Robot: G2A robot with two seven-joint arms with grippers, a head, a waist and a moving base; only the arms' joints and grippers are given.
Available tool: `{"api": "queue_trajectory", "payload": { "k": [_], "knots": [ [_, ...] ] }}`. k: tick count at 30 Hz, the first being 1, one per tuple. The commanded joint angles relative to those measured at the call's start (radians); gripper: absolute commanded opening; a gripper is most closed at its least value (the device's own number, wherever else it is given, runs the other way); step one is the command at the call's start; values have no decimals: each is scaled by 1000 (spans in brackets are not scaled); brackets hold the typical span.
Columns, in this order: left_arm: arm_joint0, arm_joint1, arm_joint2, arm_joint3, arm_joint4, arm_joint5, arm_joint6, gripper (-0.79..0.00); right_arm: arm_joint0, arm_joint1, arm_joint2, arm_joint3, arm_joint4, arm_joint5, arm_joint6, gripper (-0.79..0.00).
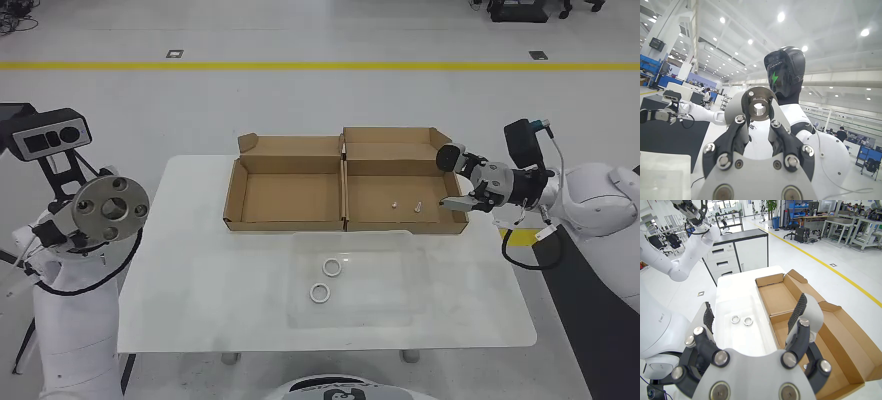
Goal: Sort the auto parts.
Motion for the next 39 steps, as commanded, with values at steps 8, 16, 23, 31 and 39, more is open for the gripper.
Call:
{"api": "queue_trajectory", "payload": {
  "k": [8,16,23,31,39],
  "knots": [
    [0,0,0,0,0,0,0,-785,0,0,0,0,0,0,0,0],
    [-9,4,26,-21,124,26,42,-785,0,0,0,0,0,0,0,0],
    [-46,11,80,9,306,33,61,-785,0,0,0,0,0,0,0,0],
    [-149,11,181,65,436,35,152,-785,0,0,0,0,0,0,0,0],
    [-295,17,282,190,768,8,205,-785,0,0,0,0,0,0,0,0]
  ]
}}
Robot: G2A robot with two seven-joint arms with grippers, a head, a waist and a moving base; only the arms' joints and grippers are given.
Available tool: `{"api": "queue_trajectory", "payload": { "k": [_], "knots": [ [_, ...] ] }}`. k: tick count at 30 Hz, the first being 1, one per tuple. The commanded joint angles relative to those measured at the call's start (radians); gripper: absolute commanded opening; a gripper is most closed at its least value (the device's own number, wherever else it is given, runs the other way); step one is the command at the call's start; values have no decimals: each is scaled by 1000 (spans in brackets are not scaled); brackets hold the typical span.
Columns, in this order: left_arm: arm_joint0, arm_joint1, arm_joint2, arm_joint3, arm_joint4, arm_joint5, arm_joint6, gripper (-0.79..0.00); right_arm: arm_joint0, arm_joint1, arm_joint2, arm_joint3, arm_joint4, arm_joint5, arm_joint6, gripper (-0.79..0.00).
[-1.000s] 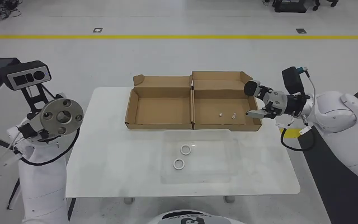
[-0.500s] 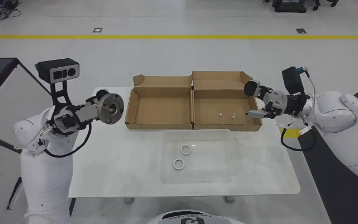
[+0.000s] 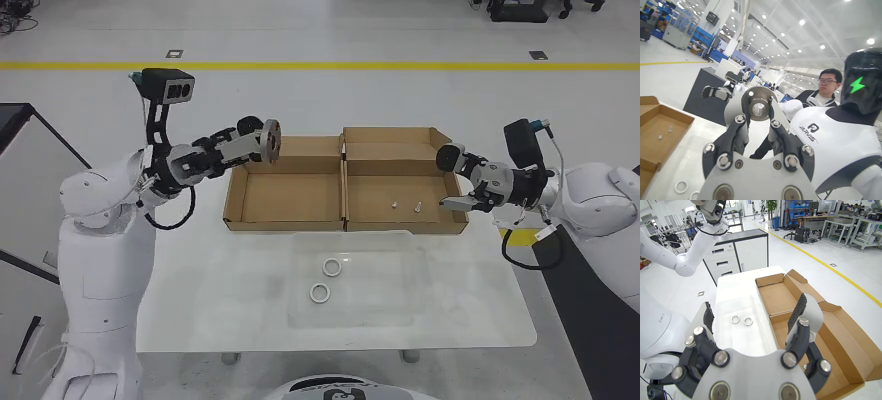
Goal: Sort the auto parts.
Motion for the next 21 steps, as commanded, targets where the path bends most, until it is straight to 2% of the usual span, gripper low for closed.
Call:
{"api": "queue_trajectory", "payload": {
  "k": [1,7,13,21],
  "knots": [
    [-29,4,22,33,134,-14,-3,-785,0,0,0,0,0,0,0,0],
    [-50,14,82,87,354,-56,-22,-785,0,0,0,0,0,0,0,0],
    [-54,16,158,121,469,-76,-3,-785,0,0,0,0,0,0,0,0],
    [-149,2,309,219,617,-90,78,-785,0,0,0,0,0,0,0,0]
  ]
}}
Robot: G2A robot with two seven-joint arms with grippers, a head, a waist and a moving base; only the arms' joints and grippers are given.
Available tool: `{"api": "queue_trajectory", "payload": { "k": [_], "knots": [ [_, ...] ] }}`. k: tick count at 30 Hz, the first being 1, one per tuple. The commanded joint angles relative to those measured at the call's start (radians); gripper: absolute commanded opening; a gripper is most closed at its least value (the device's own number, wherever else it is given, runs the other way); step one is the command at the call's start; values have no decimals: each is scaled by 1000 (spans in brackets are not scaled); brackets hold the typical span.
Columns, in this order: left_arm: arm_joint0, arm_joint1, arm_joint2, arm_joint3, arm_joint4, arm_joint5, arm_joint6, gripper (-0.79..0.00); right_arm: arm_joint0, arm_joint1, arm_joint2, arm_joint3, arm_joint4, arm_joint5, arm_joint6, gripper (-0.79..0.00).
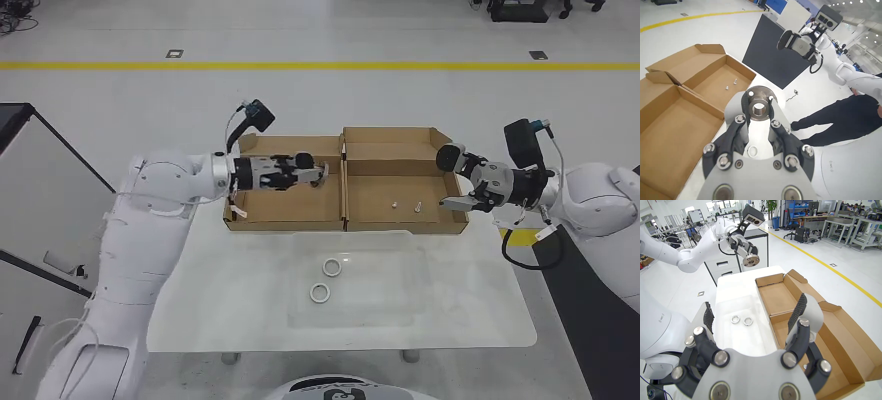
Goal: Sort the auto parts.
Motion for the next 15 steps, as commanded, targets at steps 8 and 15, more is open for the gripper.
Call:
{"api": "queue_trajectory", "payload": {
  "k": [8,15],
  "knots": [
    [-146,-32,180,164,172,32,123,-785,0,0,0,0,0,0,0,0],
    [-231,-54,281,283,314,55,194,-785,0,0,0,0,0,0,0,0]
  ]
}}
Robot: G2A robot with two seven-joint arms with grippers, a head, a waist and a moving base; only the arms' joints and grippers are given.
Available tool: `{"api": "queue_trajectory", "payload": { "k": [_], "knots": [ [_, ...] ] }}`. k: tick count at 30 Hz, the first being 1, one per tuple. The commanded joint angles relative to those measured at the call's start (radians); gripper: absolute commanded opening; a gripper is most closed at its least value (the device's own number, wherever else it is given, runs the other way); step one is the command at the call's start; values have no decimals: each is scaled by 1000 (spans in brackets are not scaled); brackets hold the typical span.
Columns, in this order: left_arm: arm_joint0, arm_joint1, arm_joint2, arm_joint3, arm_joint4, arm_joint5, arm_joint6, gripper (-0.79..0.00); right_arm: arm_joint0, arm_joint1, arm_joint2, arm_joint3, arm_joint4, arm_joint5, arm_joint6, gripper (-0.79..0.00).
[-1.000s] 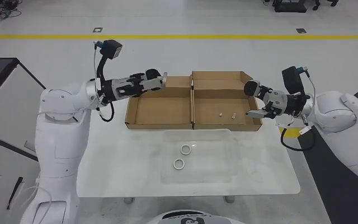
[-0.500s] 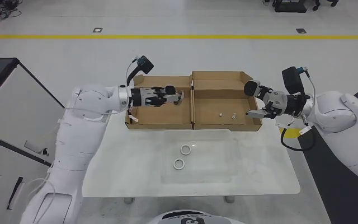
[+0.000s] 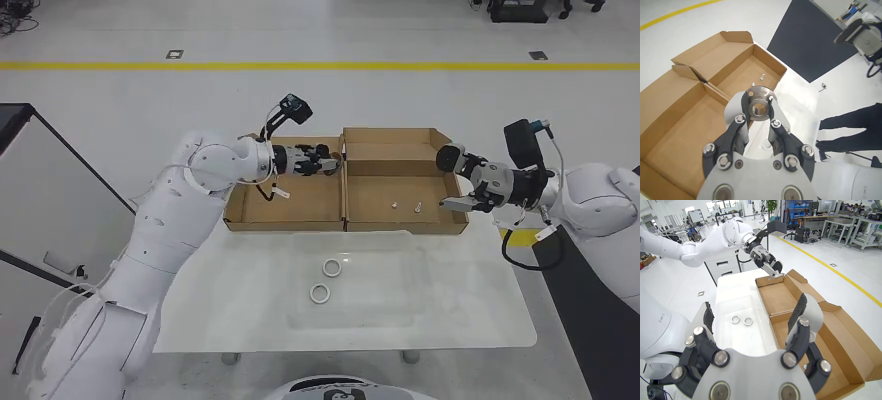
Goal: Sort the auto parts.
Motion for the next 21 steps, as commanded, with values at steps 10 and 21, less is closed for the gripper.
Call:
{"api": "queue_trajectory", "payload": {
  "k": [10,21],
  "knots": [
    [-82,-36,142,164,191,25,67,-785,0,0,0,0,0,0,0,0],
    [-151,-94,293,340,345,49,106,-785,0,0,0,0,0,0,0,0]
  ]
}}
